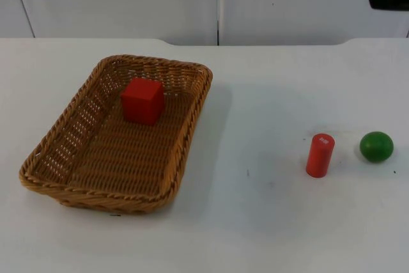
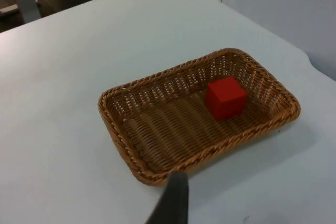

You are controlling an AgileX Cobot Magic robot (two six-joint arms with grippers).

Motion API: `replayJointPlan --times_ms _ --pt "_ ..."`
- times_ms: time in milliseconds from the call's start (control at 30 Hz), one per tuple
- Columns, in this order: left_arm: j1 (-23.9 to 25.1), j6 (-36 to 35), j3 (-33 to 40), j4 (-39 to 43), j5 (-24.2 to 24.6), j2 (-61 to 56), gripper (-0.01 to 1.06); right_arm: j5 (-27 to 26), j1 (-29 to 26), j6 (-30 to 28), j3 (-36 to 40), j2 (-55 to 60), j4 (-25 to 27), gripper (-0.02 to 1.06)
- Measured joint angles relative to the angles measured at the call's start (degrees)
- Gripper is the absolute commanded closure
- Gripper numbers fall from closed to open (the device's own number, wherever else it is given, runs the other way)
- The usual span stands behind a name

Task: Pick up the basket with the left hand and place the object to the left of the red cylinder into the basket with the right hand.

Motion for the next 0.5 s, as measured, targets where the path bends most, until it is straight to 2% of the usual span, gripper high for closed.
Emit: replayJointPlan --times_ms 233,500 --pt "0.00 -4.80 0.00 5.53 1.16 -3.53 0.16 -0.44 0.00 0.07 1.65 -0.97 0.00 0.30" --pt "0.00 -8.74 0.00 11.72 3.49 -8.17 0.16 -1.05 0.00 0.32 9.42 -10.86 0.00 0.30"
